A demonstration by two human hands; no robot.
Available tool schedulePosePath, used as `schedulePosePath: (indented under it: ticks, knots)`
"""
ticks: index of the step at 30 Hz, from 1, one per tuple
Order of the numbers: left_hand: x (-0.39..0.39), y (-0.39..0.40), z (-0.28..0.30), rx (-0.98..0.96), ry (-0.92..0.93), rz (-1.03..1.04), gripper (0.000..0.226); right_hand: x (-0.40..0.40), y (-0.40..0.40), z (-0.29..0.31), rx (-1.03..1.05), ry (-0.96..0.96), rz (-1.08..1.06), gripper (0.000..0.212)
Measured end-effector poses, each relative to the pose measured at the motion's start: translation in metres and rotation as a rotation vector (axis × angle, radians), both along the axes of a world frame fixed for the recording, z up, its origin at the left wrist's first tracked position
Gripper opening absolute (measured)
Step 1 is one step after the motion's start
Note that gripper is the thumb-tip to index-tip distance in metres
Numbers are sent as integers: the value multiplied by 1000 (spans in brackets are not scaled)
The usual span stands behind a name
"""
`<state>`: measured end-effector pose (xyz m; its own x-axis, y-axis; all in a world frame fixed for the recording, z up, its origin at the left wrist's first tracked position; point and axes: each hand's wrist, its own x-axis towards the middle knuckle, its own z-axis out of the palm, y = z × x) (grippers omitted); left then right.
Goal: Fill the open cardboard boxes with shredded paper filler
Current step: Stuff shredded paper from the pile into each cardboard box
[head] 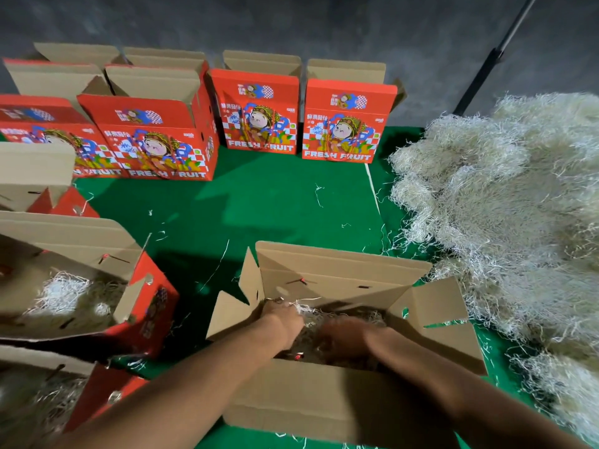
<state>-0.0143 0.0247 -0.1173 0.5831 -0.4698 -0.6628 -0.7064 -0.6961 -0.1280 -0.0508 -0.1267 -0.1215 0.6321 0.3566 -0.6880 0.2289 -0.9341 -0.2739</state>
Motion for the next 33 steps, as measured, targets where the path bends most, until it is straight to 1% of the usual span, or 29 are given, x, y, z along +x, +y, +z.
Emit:
schedulePosePath:
  ticks: [2,5,7,8,11,13,15,17,18,19,20,21,23,24,25,27,29,30,31,33]
  knots:
    - [2,2,-11,55,13,11,55,-9,6,-9,81,45,73,29]
    - [6,2,-18,65,-7,-8,67,-11,5,-14,76,127,50,26]
    - [8,3,-18,82,-29,-11,72,-10,2,-10,17,185,29,28]
    - [9,3,-18,94,-38,-12,71,-10,-2,-8,-26,191,11,30]
    - [8,0,-13,119,-64,-21,58,-13,-17,-8,-243,190,-17,35]
    - [7,-3,-7,113,-65,4,52,-15,-28,-5,-321,132,-55,36]
    - [5,-7,3,71,-90,7,45,-16,-36,2,-255,-30,-158,36]
    - [2,-10,10,-18,-154,-82,34,-16,-40,6,-170,-250,-161,37]
    - [0,-10,12,-87,-164,-116,29,-14,-38,5,-159,-306,-147,38]
    - [-2,-10,11,-145,-126,-125,26,-13,-34,3,-162,-305,-136,36]
    - [-4,-9,9,-176,-47,-101,25,-12,-28,0,-159,-246,-137,34]
    - [-6,-7,8,-167,46,-64,24,-12,-22,-5,-158,-149,-120,33]
    - [-6,-4,2,-72,164,-18,28,-13,-14,-15,-152,67,-19,37]
    - [-6,-3,-1,-19,181,-6,32,-14,-12,-17,-153,121,37,41]
    - [-5,-2,-3,24,186,1,35,-13,-12,-21,-153,126,80,43]
    - [-5,-1,-2,55,191,25,37,-12,-15,-23,-161,76,102,47]
    - [-4,-2,5,-26,182,74,37,-11,-21,-21,-169,22,19,55]
    - [-4,-2,9,-101,167,104,37,-11,-25,-16,-153,-5,-70,53]
    - [-2,-2,14,-175,152,133,38,-11,-29,-11,-109,-38,-172,44]
    - [0,-1,26,-273,142,170,32,-11,-34,1,-20,-89,-304,13]
